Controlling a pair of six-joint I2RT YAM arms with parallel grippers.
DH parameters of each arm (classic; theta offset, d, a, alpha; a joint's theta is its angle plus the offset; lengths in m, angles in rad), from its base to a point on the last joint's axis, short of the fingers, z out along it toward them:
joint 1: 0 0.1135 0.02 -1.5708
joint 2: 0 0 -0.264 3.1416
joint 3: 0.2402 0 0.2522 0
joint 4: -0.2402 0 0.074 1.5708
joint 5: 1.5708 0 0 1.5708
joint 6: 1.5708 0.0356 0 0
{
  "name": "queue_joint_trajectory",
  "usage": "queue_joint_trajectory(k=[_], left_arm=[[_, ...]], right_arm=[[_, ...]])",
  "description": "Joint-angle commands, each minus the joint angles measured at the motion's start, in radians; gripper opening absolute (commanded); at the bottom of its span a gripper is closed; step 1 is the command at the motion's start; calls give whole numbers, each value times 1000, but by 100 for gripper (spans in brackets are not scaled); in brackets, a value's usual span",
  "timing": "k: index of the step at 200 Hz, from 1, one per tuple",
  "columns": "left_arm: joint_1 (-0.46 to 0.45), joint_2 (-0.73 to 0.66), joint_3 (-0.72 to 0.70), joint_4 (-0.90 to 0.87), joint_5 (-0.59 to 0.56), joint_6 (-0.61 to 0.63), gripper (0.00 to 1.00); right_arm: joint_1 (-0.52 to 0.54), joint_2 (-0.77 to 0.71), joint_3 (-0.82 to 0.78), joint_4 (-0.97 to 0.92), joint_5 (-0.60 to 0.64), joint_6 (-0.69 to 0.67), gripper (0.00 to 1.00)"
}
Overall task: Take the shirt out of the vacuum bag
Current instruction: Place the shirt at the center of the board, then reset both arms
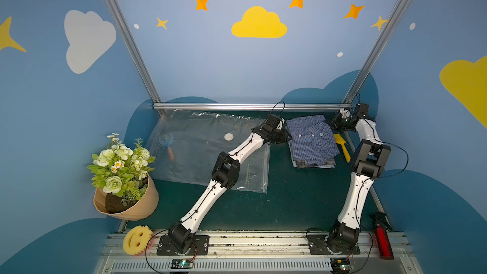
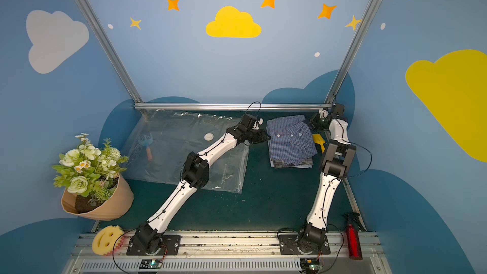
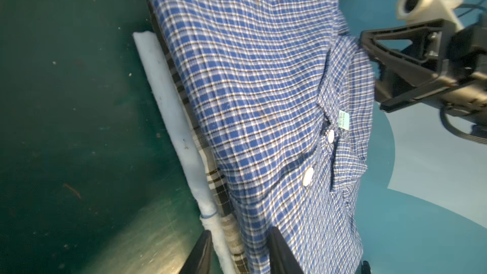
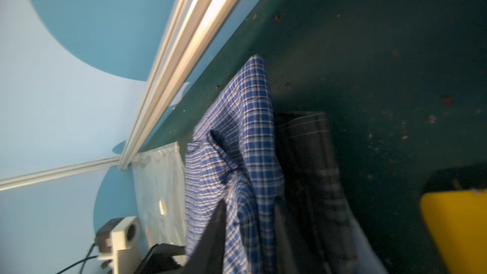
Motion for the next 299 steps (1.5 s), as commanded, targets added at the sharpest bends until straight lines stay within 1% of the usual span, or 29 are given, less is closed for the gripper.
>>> queue_joint_trajectory(k=[1,18,44,56,64,73,79,89,108,122,137,155,167,179,200,215,218,225,252,273,286,299], left_arm=[[6,-59,0,-11,-15,28,37],[13,-102,-45,-5,-20,41,37],[24,-174,-98,-16,-39,65,38],[30,-219,-115,-41,-47,88,38],[36,-256,-154,-29,-53,102,40],[42,-316,-233,13,-61,111,42],[48,-368,-304,55,-65,114,43],[61,-450,-426,136,-73,113,46],[106,-595,-643,279,-78,96,53],[139,-696,-795,346,-101,100,55],[181,-792,-966,423,-132,96,55],[247,-908,-1190,534,-151,50,57],[290,-982,-1329,594,-176,35,58],[330,-1041,-1427,595,-204,50,57],[400,-1135,-1553,575,-256,61,57],[449,-1192,-1630,590,-258,52,57],[458,-1202,-1644,590,-289,50,57],[476,-1223,-1666,589,-308,48,57],[531,-1280,-1712,569,-348,41,58],[546,-1315,-1750,560,-428,48,59],[548,-1331,-1798,603,-471,81,62],[553,-1349,-1826,599,-524,107,66]], right_arm=[[-11,9,50,-18,54,-34,36],[-13,-15,49,-27,65,-55,39],[-11,-111,-35,15,107,-80,39],[-11,-185,-125,66,118,-72,38],[-15,-257,-244,184,100,-32,37],[-13,-333,-410,355,72,25,37],[-10,-369,-485,453,54,61,36],[-7,-398,-548,532,18,94,34],[4,-410,-590,590,-34,124,32],[15,-407,-628,670,-52,161,32],[25,-355,-628,758,-93,222,31],[26,-271,-598,853,-128,301,31],[26,-223,-567,869,-125,322,30],[26,-183,-537,844,-110,322,30],[26,-146,-525,799,-82,305,30],[26,-137,-525,762,-66,283,29],[26,-137,-528,759,-64,280,29],[26,-143,-536,755,-58,275,29],[32,-209,-563,743,-51,262,30],[50,-290,-587,718,-35,229,31],[56,-335,-611,716,-38,230,31],[62,-402,-675,741,-38,232,31]])
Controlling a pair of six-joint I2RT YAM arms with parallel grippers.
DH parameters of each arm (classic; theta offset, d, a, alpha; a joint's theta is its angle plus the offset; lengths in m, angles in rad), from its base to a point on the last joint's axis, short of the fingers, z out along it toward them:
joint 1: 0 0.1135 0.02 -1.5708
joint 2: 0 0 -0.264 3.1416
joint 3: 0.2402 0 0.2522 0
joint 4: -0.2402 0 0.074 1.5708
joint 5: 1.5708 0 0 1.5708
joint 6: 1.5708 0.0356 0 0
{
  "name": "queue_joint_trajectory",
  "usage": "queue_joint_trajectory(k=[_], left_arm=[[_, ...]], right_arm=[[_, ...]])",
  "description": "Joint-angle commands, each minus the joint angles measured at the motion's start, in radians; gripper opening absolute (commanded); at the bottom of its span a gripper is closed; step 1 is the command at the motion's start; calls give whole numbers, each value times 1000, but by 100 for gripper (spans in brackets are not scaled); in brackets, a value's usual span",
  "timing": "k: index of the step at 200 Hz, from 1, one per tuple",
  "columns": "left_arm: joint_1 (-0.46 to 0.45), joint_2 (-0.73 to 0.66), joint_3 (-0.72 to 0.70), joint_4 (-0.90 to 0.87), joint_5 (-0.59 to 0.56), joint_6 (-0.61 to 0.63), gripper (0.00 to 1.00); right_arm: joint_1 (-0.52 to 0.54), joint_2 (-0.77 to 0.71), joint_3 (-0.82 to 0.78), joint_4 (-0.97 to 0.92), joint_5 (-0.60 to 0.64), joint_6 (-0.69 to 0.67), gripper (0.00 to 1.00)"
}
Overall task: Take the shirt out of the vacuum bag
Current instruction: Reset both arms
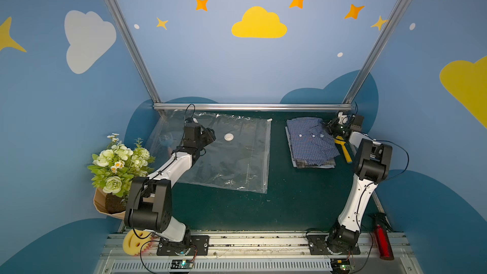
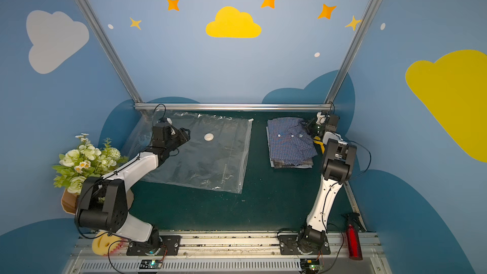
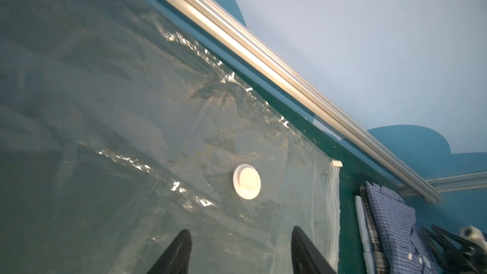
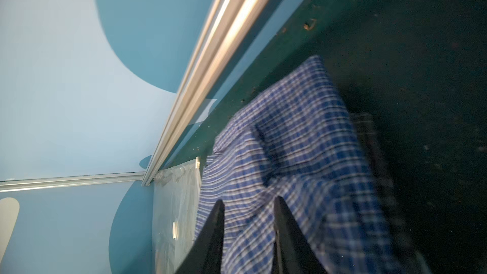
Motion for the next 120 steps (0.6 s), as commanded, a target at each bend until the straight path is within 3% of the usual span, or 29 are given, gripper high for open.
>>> queue_joint_trajectory(k=[1,42,78,120], left_arm=[[8,-27,-59,23,-126,55,67],[22,-134,-204,86,-384,137,75],[34,-227,-316,152,-505,209,77],[48,-283,-425,198,-575,230,78]], right_arm=[[20,-150,-70,14,7,-29,31],[94,-368,-301,-69,166,-263,36],[195,-620,-551,-38,466,-424,41],[274,-802,-766,3,717,-464,54]])
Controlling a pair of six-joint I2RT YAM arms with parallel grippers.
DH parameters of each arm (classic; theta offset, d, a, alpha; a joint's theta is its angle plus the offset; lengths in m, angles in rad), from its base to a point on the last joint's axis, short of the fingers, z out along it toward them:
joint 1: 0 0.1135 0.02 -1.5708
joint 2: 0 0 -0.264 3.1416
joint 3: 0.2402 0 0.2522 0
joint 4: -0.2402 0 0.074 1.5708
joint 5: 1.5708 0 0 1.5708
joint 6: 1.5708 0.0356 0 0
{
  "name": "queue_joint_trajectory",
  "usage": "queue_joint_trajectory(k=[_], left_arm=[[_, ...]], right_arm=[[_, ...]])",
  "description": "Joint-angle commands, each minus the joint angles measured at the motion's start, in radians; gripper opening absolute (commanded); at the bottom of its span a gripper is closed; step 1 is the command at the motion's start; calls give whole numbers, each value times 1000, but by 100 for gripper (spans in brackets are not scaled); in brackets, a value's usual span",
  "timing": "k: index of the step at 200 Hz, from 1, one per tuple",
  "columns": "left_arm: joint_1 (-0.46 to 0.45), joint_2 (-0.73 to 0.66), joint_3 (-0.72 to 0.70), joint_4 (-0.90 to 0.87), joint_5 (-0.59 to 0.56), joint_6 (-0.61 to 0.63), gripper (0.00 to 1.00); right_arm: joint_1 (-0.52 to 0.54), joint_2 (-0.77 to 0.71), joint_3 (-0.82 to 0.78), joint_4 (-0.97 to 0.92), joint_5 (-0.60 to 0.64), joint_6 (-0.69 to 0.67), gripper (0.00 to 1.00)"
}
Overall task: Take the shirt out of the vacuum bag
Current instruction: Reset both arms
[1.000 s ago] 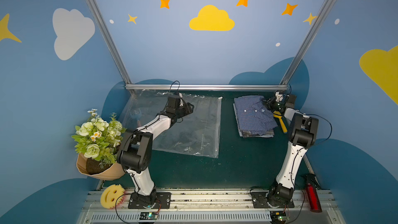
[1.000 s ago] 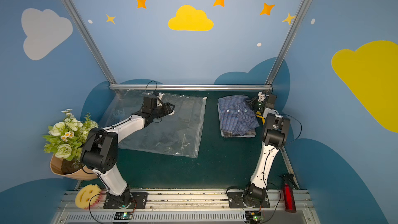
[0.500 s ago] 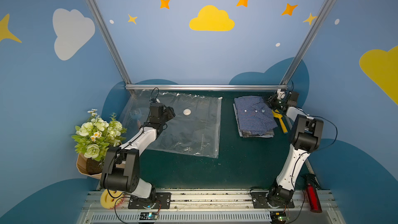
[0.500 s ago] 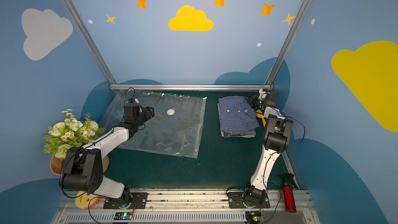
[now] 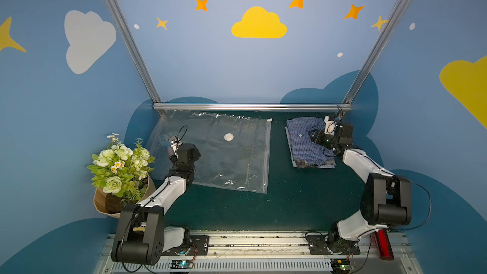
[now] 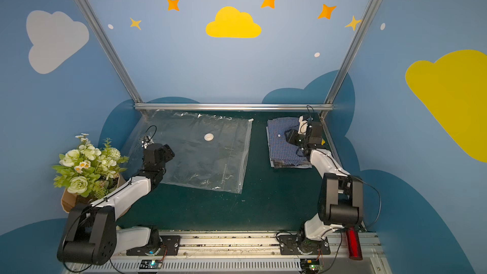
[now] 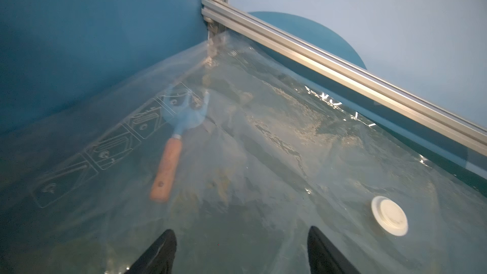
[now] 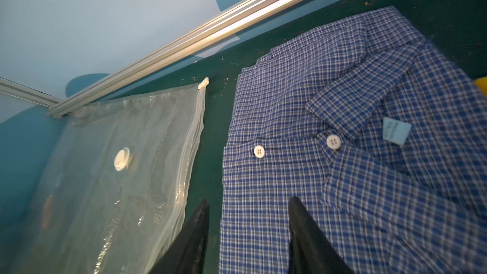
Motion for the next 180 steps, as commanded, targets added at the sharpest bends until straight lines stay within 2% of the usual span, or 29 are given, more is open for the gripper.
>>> queue_joint_trajectory(k=[1,24,48,77,97,121,137,150,163,180], left_arm=[[9,-23,-51,54,-89,40,78],[10,-16,-101,107,-99,70,79],[11,12,-143,199,-98,107,80],[16,63,-152,254,-90,108,82],[16,82,-129,241,-72,124,83],[19,99,-144,310,-51,165,85],[37,152,-171,428,10,191,87],[48,195,-158,448,55,193,90],[50,213,-122,394,113,216,92],[49,248,-128,438,165,237,100]], right_arm=[[21,-78,-86,33,237,-71,55],[35,-138,-204,141,336,-110,68],[37,-202,-347,286,400,-120,71],[35,-218,-425,374,474,-125,75],[32,-234,-461,420,465,-173,75],[30,-219,-509,465,461,-189,76],[27,-201,-557,559,447,-193,76],[18,-166,-577,619,435,-188,76],[13,-129,-599,698,414,-187,76],[15,-114,-606,725,377,-209,76]])
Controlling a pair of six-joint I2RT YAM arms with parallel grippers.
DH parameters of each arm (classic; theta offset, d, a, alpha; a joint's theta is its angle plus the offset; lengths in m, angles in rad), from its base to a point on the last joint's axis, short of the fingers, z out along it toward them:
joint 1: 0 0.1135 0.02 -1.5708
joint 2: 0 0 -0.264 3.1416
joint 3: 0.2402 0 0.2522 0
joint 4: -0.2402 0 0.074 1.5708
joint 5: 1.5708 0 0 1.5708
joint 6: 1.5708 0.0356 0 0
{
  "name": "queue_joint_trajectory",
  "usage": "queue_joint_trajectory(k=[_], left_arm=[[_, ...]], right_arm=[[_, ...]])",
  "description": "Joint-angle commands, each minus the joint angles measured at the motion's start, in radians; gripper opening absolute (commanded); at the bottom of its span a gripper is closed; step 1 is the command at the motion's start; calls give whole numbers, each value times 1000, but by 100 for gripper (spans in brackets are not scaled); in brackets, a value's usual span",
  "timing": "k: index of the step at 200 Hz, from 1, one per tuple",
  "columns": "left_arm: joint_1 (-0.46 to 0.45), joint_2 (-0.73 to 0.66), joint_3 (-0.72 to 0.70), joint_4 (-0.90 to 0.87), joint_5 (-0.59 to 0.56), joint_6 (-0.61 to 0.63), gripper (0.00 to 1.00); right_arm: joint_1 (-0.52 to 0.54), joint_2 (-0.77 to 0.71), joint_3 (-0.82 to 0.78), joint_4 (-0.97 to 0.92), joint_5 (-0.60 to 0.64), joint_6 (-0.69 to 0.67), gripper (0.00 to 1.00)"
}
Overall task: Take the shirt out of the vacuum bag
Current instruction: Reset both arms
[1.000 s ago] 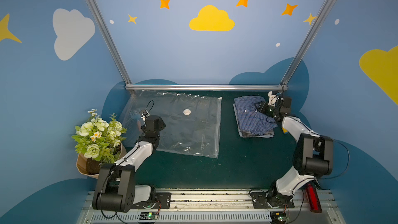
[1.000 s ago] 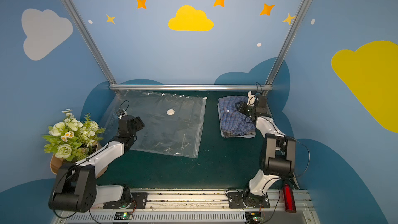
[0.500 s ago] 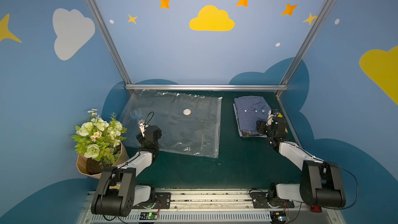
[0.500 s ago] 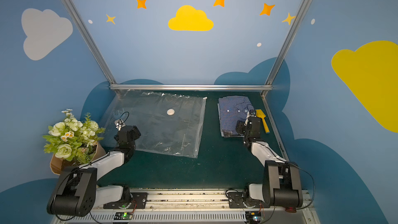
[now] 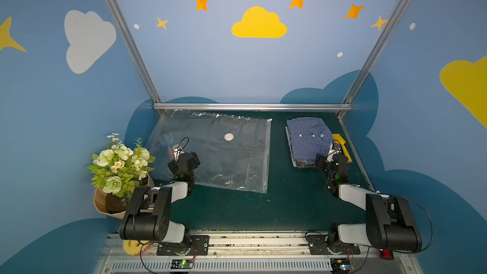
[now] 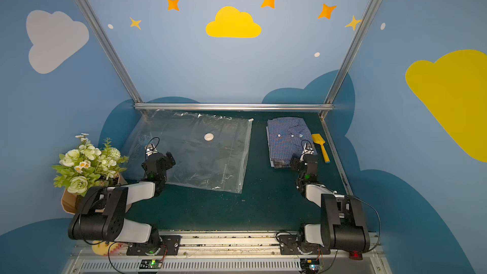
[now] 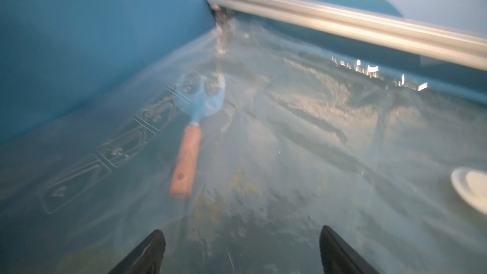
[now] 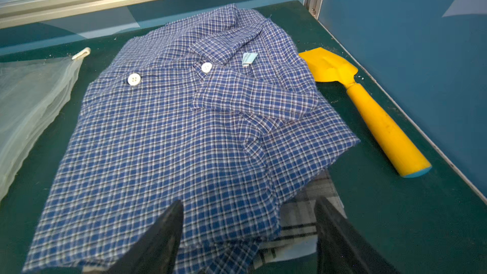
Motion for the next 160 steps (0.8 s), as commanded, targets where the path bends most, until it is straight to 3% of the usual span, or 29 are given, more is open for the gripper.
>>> queue_joint_trajectory(k=[1,21,48,74,78,81,160], left_arm=[[3,31,17,67,111,53,100],[3,69,-16,163,143,72,100],[22,57,5,105,177,58,100],[23,54,6,101,179,58,100],[23,55,5,103,179,58,100],[22,54,2,105,179,58,100],[19,52,2,104,177,63,100]], right_arm=[[-4,22,-10,125,-51,-31,76],[-4,46,-6,146,-109,-56,77],[-1,134,5,217,-151,-78,77],[12,125,22,167,-135,-92,78],[14,125,23,169,-128,-92,87],[15,124,24,163,-128,-94,88],[27,120,30,147,-106,-99,89]])
